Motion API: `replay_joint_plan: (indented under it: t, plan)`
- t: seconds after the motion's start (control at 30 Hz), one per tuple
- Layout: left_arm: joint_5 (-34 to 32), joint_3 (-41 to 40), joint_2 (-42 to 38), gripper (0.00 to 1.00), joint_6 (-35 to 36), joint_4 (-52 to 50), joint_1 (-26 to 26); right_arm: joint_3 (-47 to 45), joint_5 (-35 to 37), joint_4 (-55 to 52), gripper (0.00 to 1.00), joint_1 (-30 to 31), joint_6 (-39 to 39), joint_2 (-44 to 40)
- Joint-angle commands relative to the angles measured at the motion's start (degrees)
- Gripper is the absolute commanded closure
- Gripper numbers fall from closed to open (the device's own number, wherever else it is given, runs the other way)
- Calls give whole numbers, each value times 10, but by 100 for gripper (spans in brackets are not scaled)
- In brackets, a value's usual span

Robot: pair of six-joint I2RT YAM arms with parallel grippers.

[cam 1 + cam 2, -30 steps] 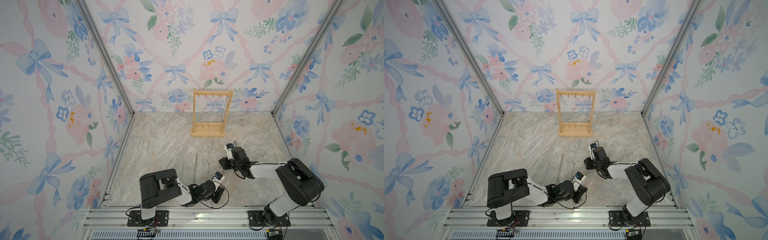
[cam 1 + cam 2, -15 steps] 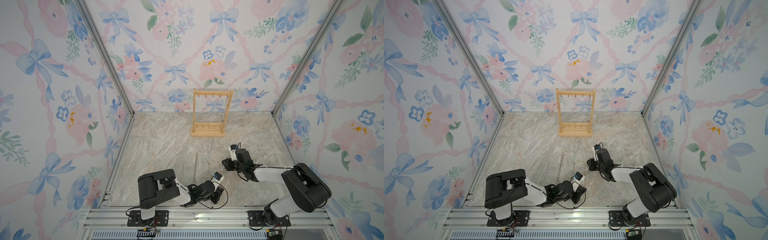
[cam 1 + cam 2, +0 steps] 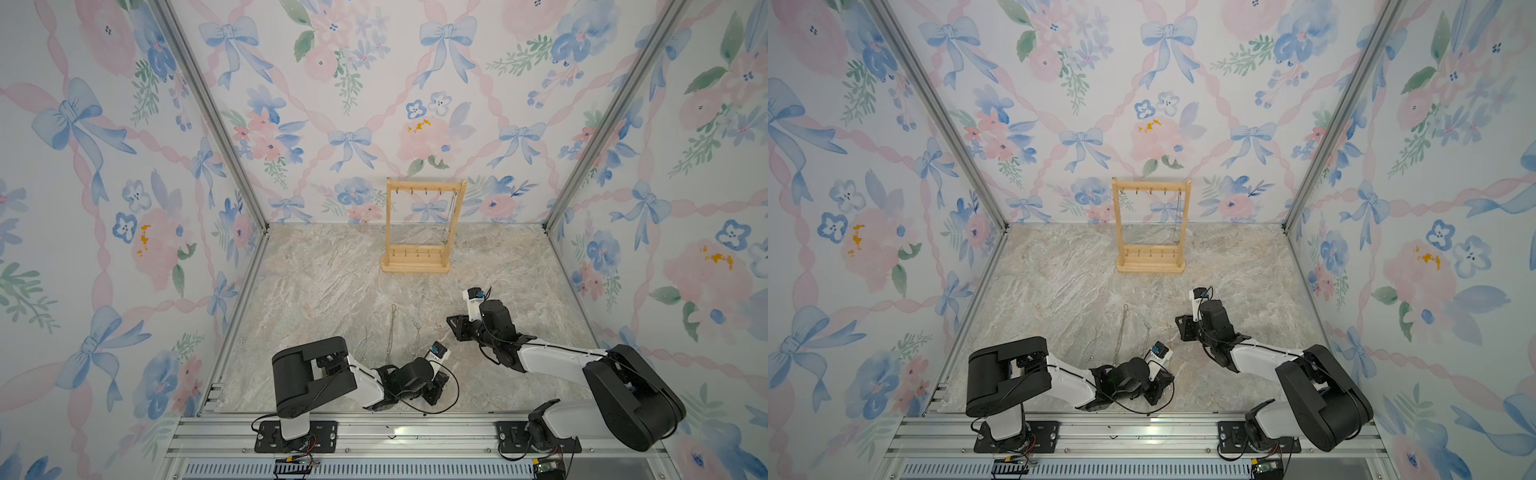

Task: Take the necklace off the jewelry display stand
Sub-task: Place the necklace at the center of the board.

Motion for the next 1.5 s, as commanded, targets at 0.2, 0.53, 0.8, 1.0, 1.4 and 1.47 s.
replay_joint_plan:
  t: [0.2,0.53,0.8,1.0,1.4,1.47]
  plan:
    - [-12,23,-44,82,38,-60,5,-29,34,15,72,-4,-6,-59]
    - [-39,17,-130,72,76,-81,15,-86,116,15,69,-5,-11,-184]
    - [-52,3,-218,52,103,-82,47,-141,143,28,57,-6,-19,-309]
    - [-82,-16,-273,29,112,-80,65,-137,126,-35,55,-6,-17,-397]
    - [-117,-92,-333,2,81,-26,97,31,93,-266,52,-18,-39,-483]
    - [-119,-99,-337,2,66,-21,104,69,77,-291,52,-24,-59,-464]
